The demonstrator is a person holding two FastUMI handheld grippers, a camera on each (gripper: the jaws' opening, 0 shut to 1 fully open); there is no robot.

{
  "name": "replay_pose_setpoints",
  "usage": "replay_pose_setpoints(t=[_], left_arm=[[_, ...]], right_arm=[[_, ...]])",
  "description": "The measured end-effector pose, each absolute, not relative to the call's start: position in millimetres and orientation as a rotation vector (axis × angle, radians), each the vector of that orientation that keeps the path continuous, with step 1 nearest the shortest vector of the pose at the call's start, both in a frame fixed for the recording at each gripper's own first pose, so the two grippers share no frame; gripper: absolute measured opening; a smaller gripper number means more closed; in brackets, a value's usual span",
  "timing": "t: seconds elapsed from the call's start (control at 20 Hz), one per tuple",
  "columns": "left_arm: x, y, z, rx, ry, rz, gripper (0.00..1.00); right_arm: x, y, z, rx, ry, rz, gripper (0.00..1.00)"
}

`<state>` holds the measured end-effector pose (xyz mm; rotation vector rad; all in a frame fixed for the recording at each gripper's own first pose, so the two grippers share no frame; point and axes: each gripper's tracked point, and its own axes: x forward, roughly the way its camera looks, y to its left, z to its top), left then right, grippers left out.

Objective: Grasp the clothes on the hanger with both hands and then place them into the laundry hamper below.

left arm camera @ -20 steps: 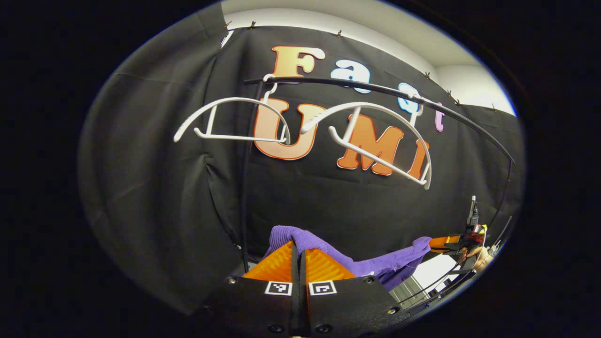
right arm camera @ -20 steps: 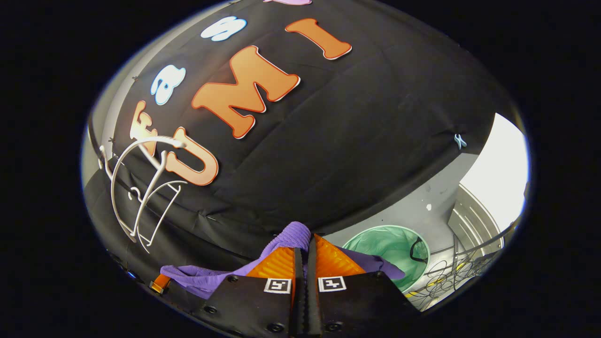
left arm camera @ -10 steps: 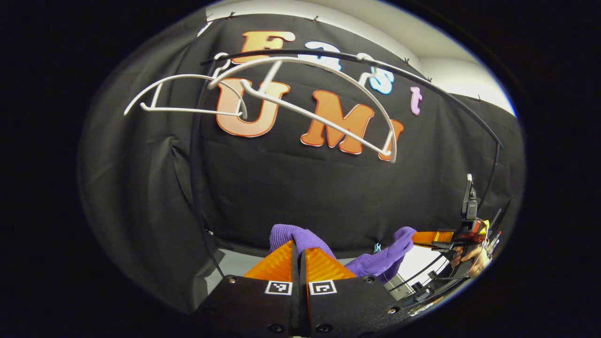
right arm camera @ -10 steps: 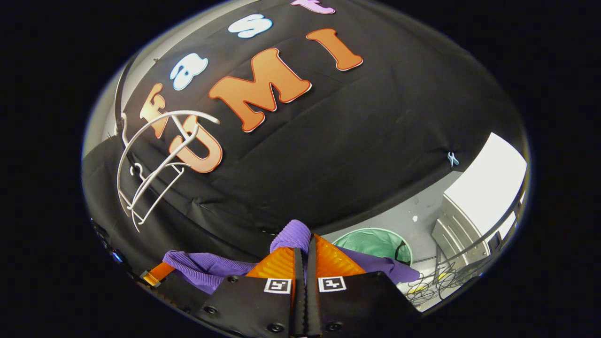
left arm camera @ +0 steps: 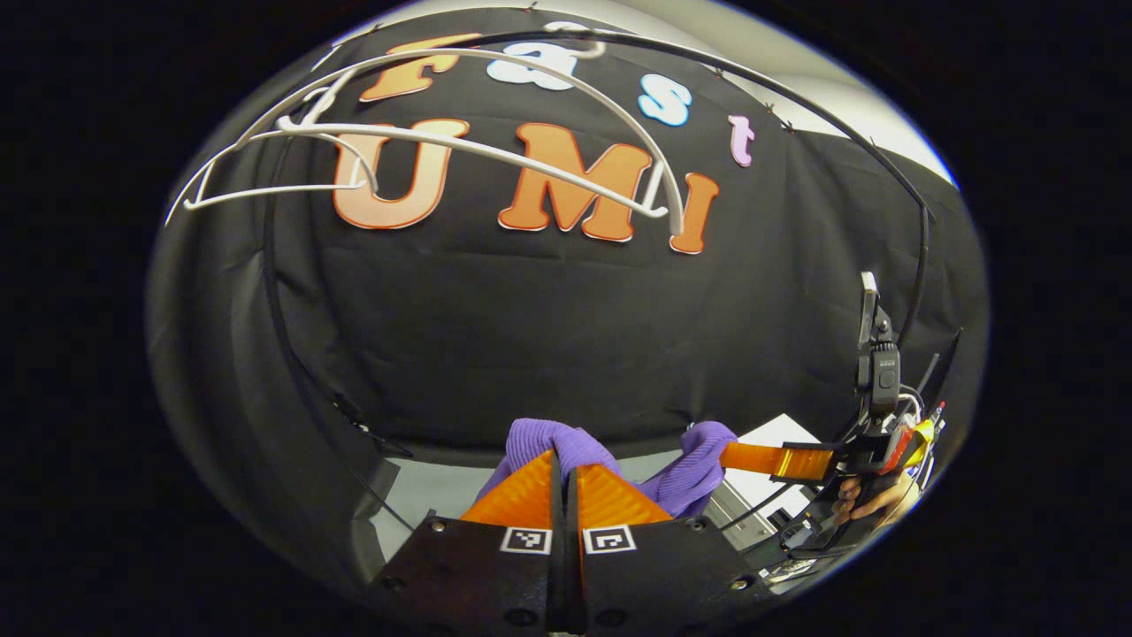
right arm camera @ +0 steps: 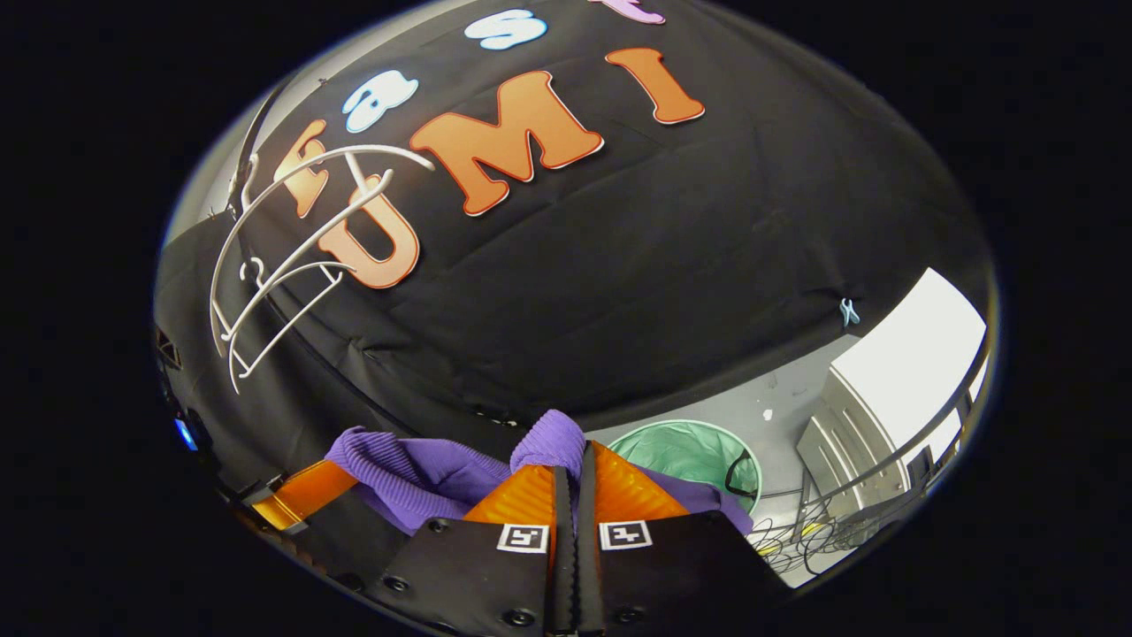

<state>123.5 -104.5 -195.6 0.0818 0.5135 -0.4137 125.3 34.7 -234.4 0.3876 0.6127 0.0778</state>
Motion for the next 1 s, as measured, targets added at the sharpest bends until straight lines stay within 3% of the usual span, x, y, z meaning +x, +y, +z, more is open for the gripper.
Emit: replay_pose_setpoints(t=[0.4, 1.0], left_arm=[[143, -166, -214, 0.100, 0.549, -0.431, 0.00], [184, -152, -312, 0.188, 0.751, -0.344, 0.00]], right_arm=[[131, 32, -237, 0.304, 0.632, 0.056, 0.08], [145, 10, -319, 0.264, 0.760, -0.013, 0.08]])
